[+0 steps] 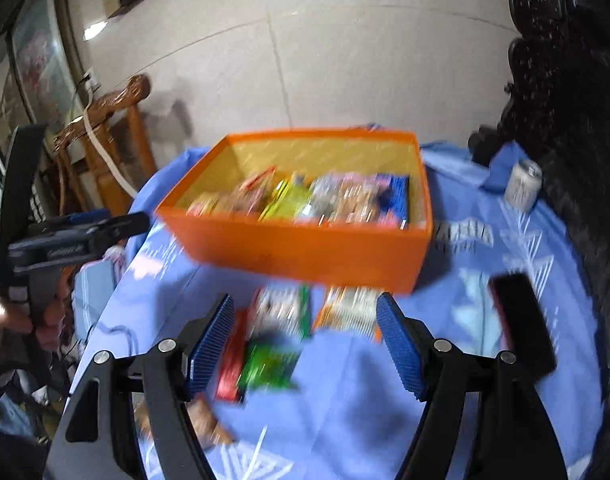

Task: Organize snacks
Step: 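Move both grippers back from the box to the snack pile, then grasp the yellow bread pack with the left gripper while the right gripper grasps the brown peanut bag, then lift both packs over the orange box and open both grippers to drop them, then move both grippers back from the box to the remaining snacks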

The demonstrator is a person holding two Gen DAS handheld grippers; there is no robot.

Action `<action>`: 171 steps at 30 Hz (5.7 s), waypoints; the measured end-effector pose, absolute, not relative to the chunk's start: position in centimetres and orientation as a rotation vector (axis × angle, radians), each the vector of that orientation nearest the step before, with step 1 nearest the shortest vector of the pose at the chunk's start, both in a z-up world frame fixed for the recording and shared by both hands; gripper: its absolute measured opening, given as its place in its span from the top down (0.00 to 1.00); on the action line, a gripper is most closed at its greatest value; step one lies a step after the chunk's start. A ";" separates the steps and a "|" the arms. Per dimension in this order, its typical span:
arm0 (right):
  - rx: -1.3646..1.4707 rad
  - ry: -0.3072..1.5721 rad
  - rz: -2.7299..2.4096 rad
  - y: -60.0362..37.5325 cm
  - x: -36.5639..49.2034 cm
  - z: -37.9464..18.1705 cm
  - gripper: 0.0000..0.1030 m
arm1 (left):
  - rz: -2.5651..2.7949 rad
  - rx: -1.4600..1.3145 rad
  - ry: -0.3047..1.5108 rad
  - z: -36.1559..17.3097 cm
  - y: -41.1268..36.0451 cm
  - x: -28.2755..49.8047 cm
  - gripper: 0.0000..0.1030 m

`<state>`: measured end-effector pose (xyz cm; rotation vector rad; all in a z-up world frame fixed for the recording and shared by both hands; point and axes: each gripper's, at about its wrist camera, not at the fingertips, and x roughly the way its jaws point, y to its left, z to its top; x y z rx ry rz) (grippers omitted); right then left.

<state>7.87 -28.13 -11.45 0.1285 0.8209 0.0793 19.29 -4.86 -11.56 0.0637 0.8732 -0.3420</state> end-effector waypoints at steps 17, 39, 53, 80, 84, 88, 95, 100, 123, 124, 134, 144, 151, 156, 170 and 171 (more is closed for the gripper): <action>0.159 0.890 0.108 -21.8 -3.4 -14.1 0.28 | -0.378 0.211 1.085 -22.8 -2.3 7.9 0.04; 0.154 0.937 0.054 -20.2 -3.6 -16.4 0.28 | -0.481 0.235 1.097 -25.7 -2.2 8.4 0.65; 0.202 1.020 0.110 -17.2 0.6 -20.2 0.29 | -0.485 0.104 1.049 -23.4 1.2 9.2 0.66; 0.194 1.042 0.070 -18.2 2.6 -21.3 0.66 | -0.462 0.050 0.964 -18.8 2.6 9.6 0.66; 0.200 0.972 0.043 -20.7 2.3 -18.7 0.66 | -0.472 0.057 0.926 -16.9 1.5 10.1 0.66; 0.192 0.898 0.023 -22.8 2.9 -15.9 0.66 | -0.474 0.060 0.882 -14.3 0.1 11.3 0.66; 0.162 0.767 0.021 -25.5 6.7 -10.5 0.66 | -0.449 0.065 0.811 -9.5 -2.6 15.4 0.66; 0.122 0.689 0.016 -27.3 11.1 -6.9 0.65 | -0.446 0.062 0.771 -6.3 -5.3 20.0 0.66; 0.111 0.639 0.006 -29.7 22.8 -5.1 0.14 | -0.255 0.112 0.793 -6.1 -10.2 32.3 0.04; 0.110 0.639 0.004 -29.7 22.6 -5.1 0.14 | -0.260 0.109 0.799 -6.1 -10.1 32.1 0.04; 0.131 0.637 0.021 -28.3 18.5 -4.7 0.14 | -0.283 0.102 0.796 -5.0 -9.8 28.8 0.04; 0.113 0.735 0.015 -28.6 10.1 -9.4 0.14 | -0.288 0.056 0.837 -8.3 -6.5 21.2 0.04; 0.135 0.863 0.060 -27.2 7.9 -15.3 0.14 | -0.274 0.048 0.972 -14.7 -4.0 16.1 0.04; 0.124 0.909 0.099 -24.9 9.4 -17.6 0.20 | -0.249 0.035 1.007 -16.3 -2.2 14.4 0.04; 0.097 1.048 0.071 -23.3 13.4 -22.6 0.30 | -0.216 0.018 1.024 -16.5 -0.4 14.4 0.04; 0.099 1.056 0.069 -23.4 13.6 -22.8 0.30 | -0.216 0.018 1.026 -16.6 -0.4 14.4 0.04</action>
